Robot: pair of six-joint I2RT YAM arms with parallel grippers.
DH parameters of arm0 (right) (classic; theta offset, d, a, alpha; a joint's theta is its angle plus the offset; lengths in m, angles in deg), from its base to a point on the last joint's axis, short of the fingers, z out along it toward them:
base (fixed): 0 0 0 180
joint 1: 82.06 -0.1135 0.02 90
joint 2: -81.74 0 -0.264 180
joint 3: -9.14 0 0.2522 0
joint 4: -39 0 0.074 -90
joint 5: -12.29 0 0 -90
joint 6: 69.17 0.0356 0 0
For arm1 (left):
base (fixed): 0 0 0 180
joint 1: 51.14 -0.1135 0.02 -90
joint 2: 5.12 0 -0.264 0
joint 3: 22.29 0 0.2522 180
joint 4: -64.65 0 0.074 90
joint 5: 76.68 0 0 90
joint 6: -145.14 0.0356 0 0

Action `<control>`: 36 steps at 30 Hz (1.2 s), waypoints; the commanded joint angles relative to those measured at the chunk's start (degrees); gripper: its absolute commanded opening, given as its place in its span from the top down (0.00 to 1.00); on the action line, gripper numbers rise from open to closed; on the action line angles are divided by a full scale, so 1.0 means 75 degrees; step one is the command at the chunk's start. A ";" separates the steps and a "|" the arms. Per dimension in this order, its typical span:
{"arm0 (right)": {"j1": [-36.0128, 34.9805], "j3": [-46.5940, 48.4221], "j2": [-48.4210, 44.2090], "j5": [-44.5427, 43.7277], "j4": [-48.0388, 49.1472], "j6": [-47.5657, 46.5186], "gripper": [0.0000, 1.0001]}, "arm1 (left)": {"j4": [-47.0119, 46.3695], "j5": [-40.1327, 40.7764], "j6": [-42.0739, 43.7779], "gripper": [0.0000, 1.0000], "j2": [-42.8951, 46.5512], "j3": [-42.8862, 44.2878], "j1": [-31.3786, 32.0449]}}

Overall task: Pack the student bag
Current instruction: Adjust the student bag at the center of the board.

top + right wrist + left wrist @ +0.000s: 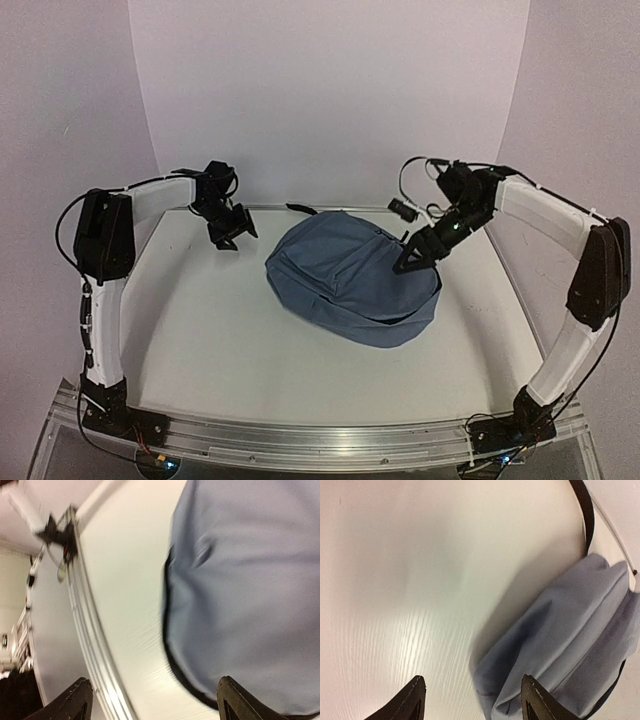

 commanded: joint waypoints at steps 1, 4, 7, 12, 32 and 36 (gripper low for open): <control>0.1256 0.1389 0.1230 -0.0213 0.0004 0.0662 0.14 | -0.0704 -0.0275 -0.0361 0.34 0.1764 -0.1742 0.0916; 0.1708 0.2322 0.2309 -0.0576 0.0028 0.0835 0.15 | -0.1376 -0.0271 -0.0932 0.33 0.2409 -0.2899 0.1450; 0.1798 0.2919 0.3091 -0.0774 0.0063 0.0854 0.15 | -0.1739 -0.0234 -0.1378 0.33 0.2620 -0.3529 0.2012; 0.1794 0.3246 0.4073 -0.0653 0.0093 0.0897 0.15 | -0.2167 -0.0285 -0.1668 0.32 0.2290 -0.3603 0.2334; -0.0429 -0.0527 0.1380 0.1111 -0.0247 0.0144 0.20 | -0.1255 -0.0958 -0.0376 0.33 0.0261 -0.0964 0.0496; 0.0232 0.0114 0.1417 0.0924 -0.0377 0.0257 0.19 | -0.1164 -0.1025 -0.0296 0.33 0.0669 -0.1393 0.0495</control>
